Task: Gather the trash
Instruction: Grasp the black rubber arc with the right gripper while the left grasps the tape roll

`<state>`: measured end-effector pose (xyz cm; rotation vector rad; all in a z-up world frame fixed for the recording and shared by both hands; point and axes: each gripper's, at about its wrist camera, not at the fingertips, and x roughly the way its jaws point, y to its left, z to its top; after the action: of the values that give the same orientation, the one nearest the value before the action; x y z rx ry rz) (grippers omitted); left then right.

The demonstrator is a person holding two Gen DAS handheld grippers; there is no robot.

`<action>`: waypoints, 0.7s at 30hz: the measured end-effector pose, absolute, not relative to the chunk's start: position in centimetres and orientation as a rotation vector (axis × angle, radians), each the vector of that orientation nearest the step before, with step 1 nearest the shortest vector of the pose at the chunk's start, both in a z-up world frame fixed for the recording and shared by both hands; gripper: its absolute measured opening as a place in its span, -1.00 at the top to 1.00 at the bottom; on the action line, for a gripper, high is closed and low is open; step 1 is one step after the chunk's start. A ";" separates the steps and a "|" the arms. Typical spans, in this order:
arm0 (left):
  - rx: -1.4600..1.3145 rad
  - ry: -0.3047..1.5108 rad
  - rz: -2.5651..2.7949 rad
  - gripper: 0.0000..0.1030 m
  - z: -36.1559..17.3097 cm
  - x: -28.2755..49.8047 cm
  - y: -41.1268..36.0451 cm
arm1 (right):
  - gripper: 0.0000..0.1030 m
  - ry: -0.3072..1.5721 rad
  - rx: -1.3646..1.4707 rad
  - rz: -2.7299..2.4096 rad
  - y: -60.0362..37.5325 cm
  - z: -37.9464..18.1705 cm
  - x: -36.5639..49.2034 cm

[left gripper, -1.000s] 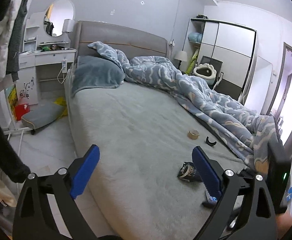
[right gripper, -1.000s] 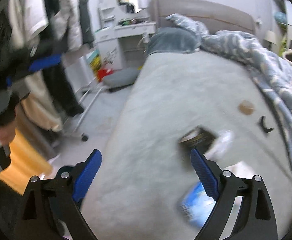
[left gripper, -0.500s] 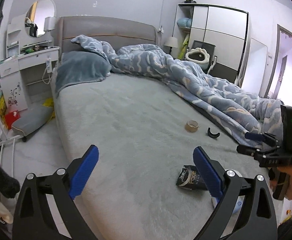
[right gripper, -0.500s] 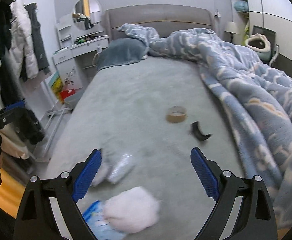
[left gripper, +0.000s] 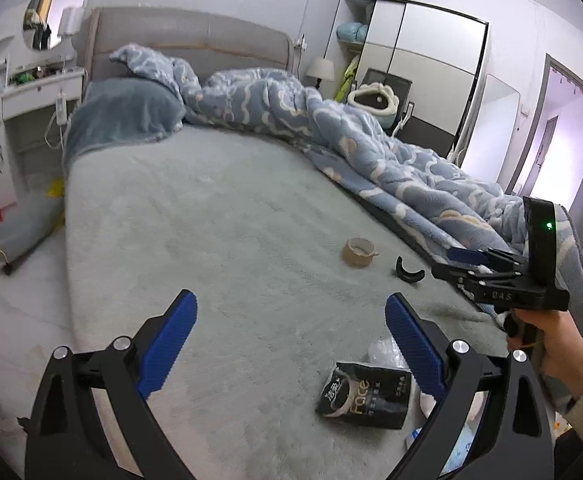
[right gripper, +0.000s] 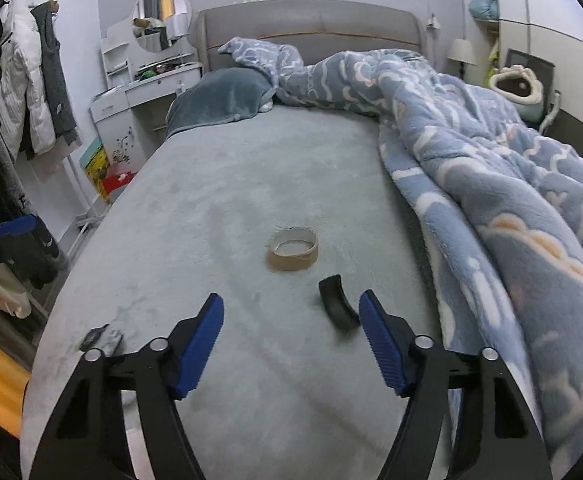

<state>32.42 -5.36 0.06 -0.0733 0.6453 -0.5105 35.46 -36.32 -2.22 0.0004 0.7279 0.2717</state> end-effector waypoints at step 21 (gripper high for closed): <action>0.180 0.765 -0.735 -0.69 -4.3 44.8 -16.3 | 0.22 0.838 0.042 0.406 -38.7 -8.3 42.1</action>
<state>44.75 -16.28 -4.28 0.1802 0.7647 -0.7352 42.07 -38.67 -8.34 0.0419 0.8380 0.4056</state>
